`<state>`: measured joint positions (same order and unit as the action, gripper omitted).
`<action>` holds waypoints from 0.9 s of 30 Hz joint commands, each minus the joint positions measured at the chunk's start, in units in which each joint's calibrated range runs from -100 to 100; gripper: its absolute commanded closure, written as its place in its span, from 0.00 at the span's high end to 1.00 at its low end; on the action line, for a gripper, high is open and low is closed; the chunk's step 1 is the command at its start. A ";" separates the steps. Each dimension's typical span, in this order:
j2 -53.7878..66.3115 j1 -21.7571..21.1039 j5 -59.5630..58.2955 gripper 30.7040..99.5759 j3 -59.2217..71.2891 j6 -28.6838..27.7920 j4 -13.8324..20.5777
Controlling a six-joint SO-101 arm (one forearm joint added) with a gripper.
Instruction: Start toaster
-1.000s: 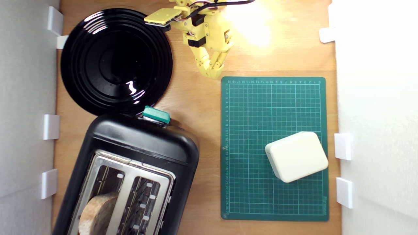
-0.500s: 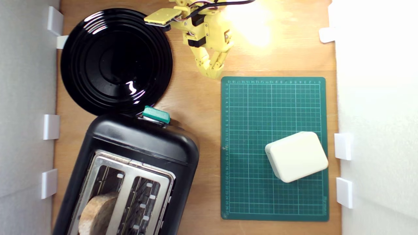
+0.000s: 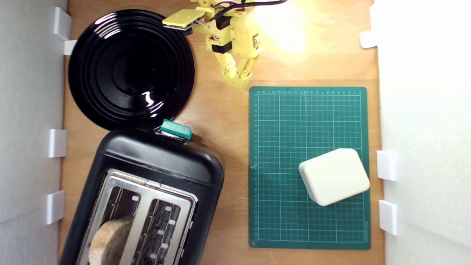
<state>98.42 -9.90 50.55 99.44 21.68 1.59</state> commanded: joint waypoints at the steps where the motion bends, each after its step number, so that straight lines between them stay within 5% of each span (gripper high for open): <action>1: 0.42 -0.34 0.11 0.01 0.28 -0.11 0.85; 27: 0.42 0.53 0.11 0.01 0.28 0.21 0.94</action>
<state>98.42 -9.90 50.55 99.44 21.68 1.59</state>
